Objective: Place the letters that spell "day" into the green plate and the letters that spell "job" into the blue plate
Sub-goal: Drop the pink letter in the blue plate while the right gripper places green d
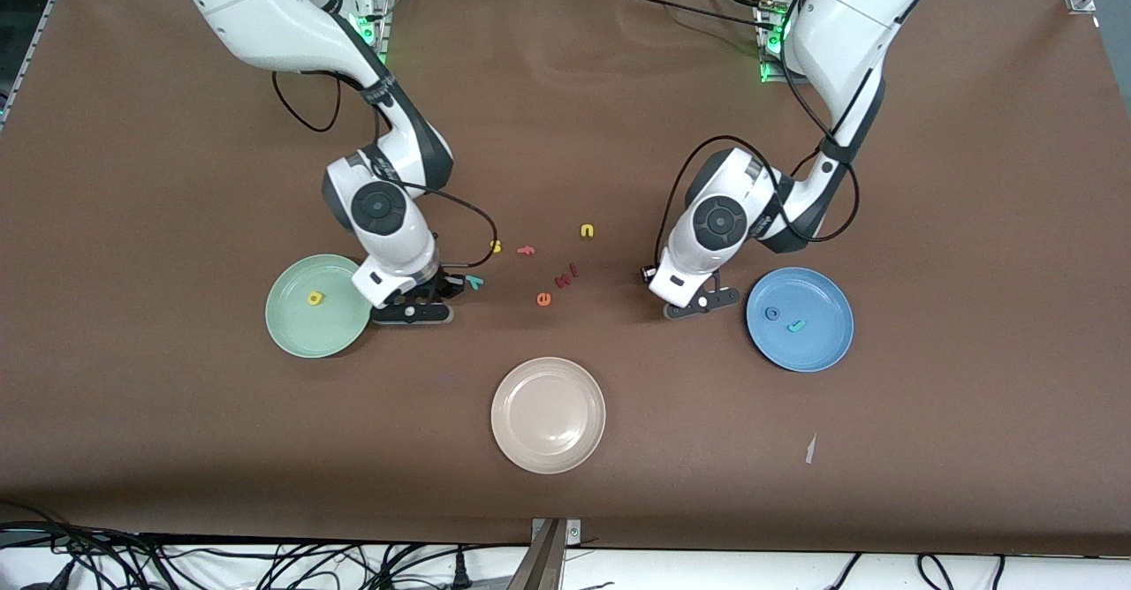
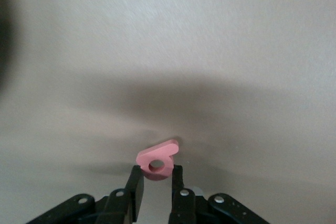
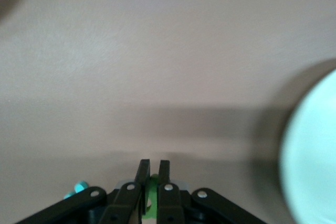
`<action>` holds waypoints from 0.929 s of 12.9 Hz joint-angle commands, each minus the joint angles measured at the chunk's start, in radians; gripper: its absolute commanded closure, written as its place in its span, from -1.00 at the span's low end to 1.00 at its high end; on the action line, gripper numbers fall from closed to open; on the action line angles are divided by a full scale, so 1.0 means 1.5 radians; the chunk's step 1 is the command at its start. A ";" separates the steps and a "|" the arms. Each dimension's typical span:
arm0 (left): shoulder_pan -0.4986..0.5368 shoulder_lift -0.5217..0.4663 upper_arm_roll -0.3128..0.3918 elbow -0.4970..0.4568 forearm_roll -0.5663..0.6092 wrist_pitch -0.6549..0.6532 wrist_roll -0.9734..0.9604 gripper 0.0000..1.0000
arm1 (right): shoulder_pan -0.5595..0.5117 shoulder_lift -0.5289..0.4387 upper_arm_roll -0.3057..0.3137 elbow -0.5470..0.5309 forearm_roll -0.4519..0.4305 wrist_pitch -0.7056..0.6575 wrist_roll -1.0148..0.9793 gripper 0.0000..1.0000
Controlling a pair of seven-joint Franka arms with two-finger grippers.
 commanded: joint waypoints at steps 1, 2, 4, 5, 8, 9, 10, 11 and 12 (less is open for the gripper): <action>0.005 -0.019 0.001 -0.004 0.016 -0.017 0.020 0.90 | -0.053 -0.062 0.003 -0.023 0.016 -0.054 -0.118 1.00; 0.011 -0.028 0.004 -0.004 0.016 -0.019 0.035 0.90 | -0.081 -0.077 0.003 -0.036 0.016 -0.055 -0.173 1.00; 0.058 -0.056 0.008 -0.003 0.028 -0.052 0.131 0.88 | -0.140 -0.088 0.003 -0.059 0.016 -0.055 -0.267 1.00; 0.086 -0.069 0.007 -0.001 0.035 -0.070 0.195 0.87 | -0.162 -0.087 0.003 -0.063 0.016 -0.054 -0.302 1.00; 0.172 -0.088 0.008 0.000 0.035 -0.104 0.387 0.72 | -0.178 -0.082 0.004 -0.083 0.028 -0.034 -0.303 -0.13; 0.204 -0.088 0.008 0.000 0.035 -0.104 0.457 -0.16 | -0.177 -0.083 0.008 -0.083 0.061 -0.036 -0.289 -0.26; 0.232 -0.087 0.007 -0.001 0.035 -0.104 0.521 -0.98 | -0.176 -0.082 0.022 -0.082 0.071 -0.037 -0.263 -0.27; 0.249 -0.087 0.005 0.000 0.034 -0.104 0.565 -1.00 | -0.175 -0.080 0.045 -0.082 0.070 -0.034 -0.224 -0.27; 0.249 -0.088 0.003 0.003 0.034 -0.104 0.578 -1.00 | -0.165 -0.076 0.058 -0.078 0.069 -0.033 -0.175 -0.27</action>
